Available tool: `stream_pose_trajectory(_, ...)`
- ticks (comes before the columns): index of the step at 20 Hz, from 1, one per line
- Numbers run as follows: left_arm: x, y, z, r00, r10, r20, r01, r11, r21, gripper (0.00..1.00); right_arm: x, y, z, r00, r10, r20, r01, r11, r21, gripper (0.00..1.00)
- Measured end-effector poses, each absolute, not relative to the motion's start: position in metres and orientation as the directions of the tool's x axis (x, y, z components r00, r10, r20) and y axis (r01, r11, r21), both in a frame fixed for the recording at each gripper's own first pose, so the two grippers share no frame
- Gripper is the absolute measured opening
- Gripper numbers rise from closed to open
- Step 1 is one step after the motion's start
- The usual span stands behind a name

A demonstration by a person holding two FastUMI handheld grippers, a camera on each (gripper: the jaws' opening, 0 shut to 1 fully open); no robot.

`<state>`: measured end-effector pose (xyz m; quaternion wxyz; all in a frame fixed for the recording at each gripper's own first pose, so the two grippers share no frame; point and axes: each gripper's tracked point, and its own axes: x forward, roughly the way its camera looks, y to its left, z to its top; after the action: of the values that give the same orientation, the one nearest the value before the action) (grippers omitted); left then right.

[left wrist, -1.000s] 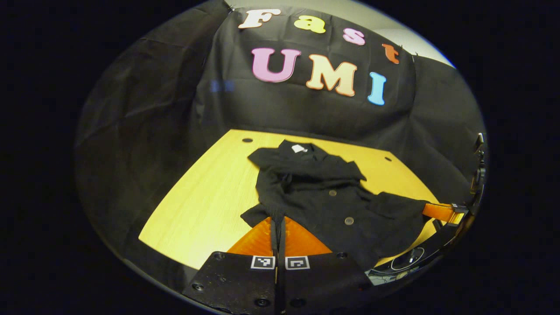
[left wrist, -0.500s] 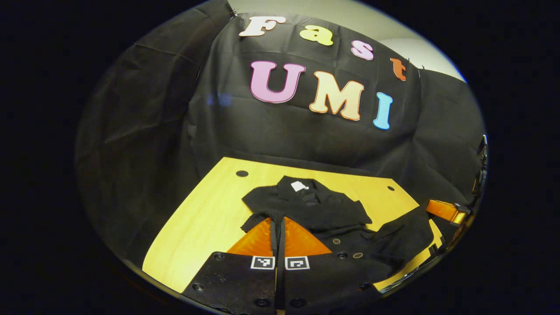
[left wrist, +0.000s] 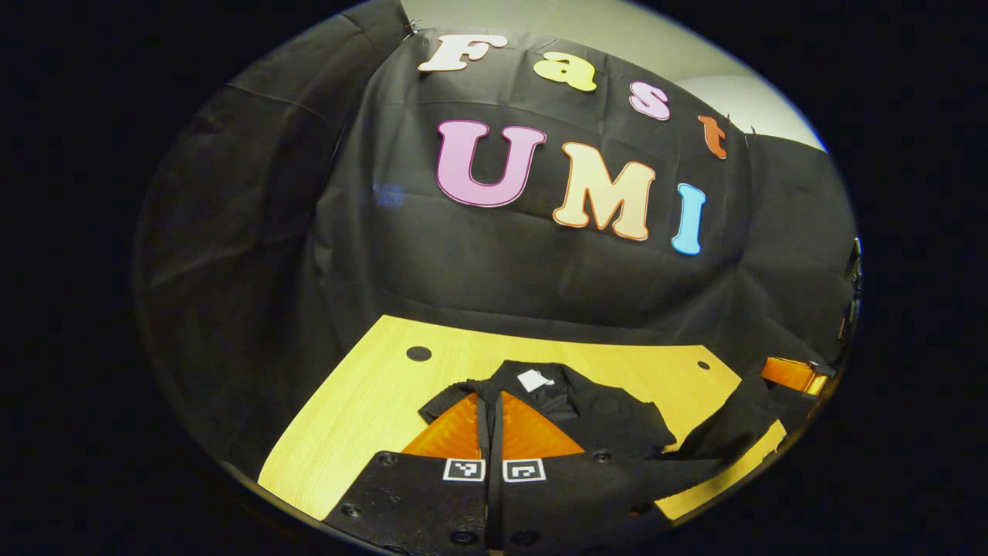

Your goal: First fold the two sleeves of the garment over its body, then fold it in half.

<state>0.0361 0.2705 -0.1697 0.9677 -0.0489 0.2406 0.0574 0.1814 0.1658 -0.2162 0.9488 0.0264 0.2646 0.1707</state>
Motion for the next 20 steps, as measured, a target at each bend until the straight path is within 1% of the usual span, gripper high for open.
stream_pose_trajectory(3, 0.057, 0.285, -0.186, 0.871, 0.085, -0.485, -0.133, 0.989, -0.064, 0.00, 0.211, 0.170, -0.221, 0.818, 0.320, -0.478, -0.297, 0.946, 0.127, 0.02)
stream_pose_trajectory(7, 0.088, 0.302, -0.208, 0.858, 0.090, -0.506, -0.144, 0.987, -0.067, 0.00, 0.253, 0.168, -0.237, 0.837, 0.270, -0.476, -0.247, 0.963, 0.113, 0.02)
stream_pose_trajectory(8, 0.096, 0.308, -0.212, 0.858, 0.098, -0.504, -0.146, 0.988, -0.056, 0.00, 0.261, 0.166, -0.240, 0.840, 0.255, -0.479, -0.232, 0.967, 0.108, 0.00)
stream_pose_trajectory(9, 0.103, 0.314, -0.217, 0.857, 0.117, -0.501, -0.153, 0.988, -0.031, 0.00, 0.271, 0.161, -0.244, 0.847, 0.223, -0.483, -0.202, 0.975, 0.096, 0.04)
stream_pose_trajectory(10, 0.109, 0.325, -0.220, 0.854, 0.165, -0.494, -0.178, 0.984, 0.021, 0.00, 0.281, 0.155, -0.248, 0.854, 0.181, -0.488, -0.161, 0.983, 0.084, 0.07)
stream_pose_trajectory(12, 0.113, 0.353, -0.212, 0.846, 0.303, -0.438, -0.264, 0.953, 0.149, 0.66, 0.291, 0.144, -0.237, 0.891, 0.110, -0.442, -0.091, 0.994, 0.064, 0.63)
stream_pose_trajectory(13, 0.117, 0.358, -0.199, 0.856, 0.329, -0.397, -0.284, 0.944, 0.170, 0.99, 0.293, 0.141, -0.228, 0.906, 0.093, -0.413, -0.076, 0.995, 0.058, 0.92)
stream_pose_trajectory(14, 0.123, 0.358, -0.189, 0.878, 0.316, -0.358, -0.280, 0.948, 0.150, 0.93, 0.291, 0.142, -0.219, 0.919, 0.082, -0.385, -0.069, 0.996, 0.048, 0.98)
stream_pose_trajectory(15, 0.121, 0.347, -0.171, 0.896, 0.304, -0.325, -0.274, 0.952, 0.134, 0.94, 0.284, 0.143, -0.213, 0.929, 0.081, -0.362, -0.074, 0.997, 0.033, 0.93)
stream_pose_trajectory(16, 0.119, 0.341, -0.156, 0.909, 0.299, -0.292, -0.273, 0.953, 0.128, 0.93, 0.278, 0.144, -0.204, 0.937, 0.080, -0.339, -0.079, 0.997, 0.014, 0.98)
stream_pose_trajectory(18, 0.105, 0.337, -0.136, 0.920, 0.301, -0.250, -0.275, 0.952, 0.133, 0.93, 0.257, 0.145, -0.185, 0.954, 0.082, -0.289, -0.089, 0.996, -0.013, 0.97)
stream_pose_trajectory(19, 0.093, 0.332, -0.126, 0.926, 0.302, -0.226, -0.276, 0.951, 0.139, 0.93, 0.245, 0.148, -0.175, 0.961, 0.093, -0.260, -0.101, 0.995, -0.016, 0.93)
stream_pose_trajectory(20, 0.084, 0.326, -0.111, 0.934, 0.301, -0.191, -0.276, 0.950, 0.147, 0.93, 0.235, 0.151, -0.166, 0.967, 0.106, -0.231, -0.114, 0.993, -0.018, 0.97)
